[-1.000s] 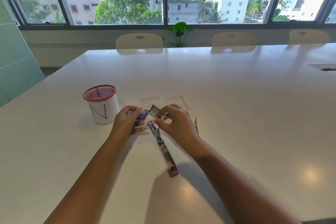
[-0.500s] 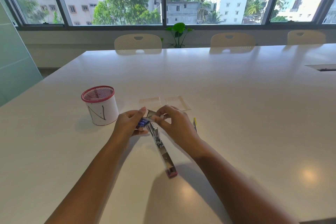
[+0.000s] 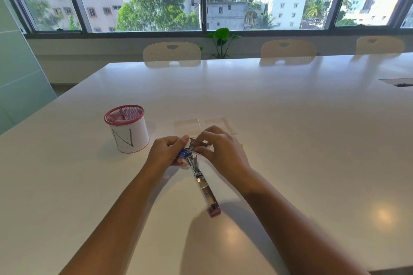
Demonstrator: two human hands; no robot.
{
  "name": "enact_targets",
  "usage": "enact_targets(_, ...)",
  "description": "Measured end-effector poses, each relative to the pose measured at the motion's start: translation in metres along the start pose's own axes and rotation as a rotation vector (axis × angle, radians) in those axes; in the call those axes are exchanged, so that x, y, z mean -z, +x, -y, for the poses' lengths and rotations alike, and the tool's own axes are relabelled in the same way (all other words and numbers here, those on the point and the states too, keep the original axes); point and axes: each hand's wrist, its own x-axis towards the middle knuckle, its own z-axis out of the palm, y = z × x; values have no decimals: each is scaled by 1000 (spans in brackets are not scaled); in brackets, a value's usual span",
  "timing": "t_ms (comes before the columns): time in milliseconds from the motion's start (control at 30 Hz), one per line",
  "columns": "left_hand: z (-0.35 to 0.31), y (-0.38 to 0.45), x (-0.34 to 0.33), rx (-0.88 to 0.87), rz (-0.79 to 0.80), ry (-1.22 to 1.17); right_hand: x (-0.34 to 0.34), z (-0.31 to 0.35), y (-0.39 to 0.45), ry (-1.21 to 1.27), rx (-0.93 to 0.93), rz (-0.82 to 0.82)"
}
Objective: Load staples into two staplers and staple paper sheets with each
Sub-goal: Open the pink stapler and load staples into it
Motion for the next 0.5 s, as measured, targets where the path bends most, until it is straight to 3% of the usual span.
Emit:
enact_targets(300,0,2,4,98,-42,-180,3,0,4,98,16,-43)
enact_targets(500,0,1,1,96,-39,-158,4,0,3,132,27,-77)
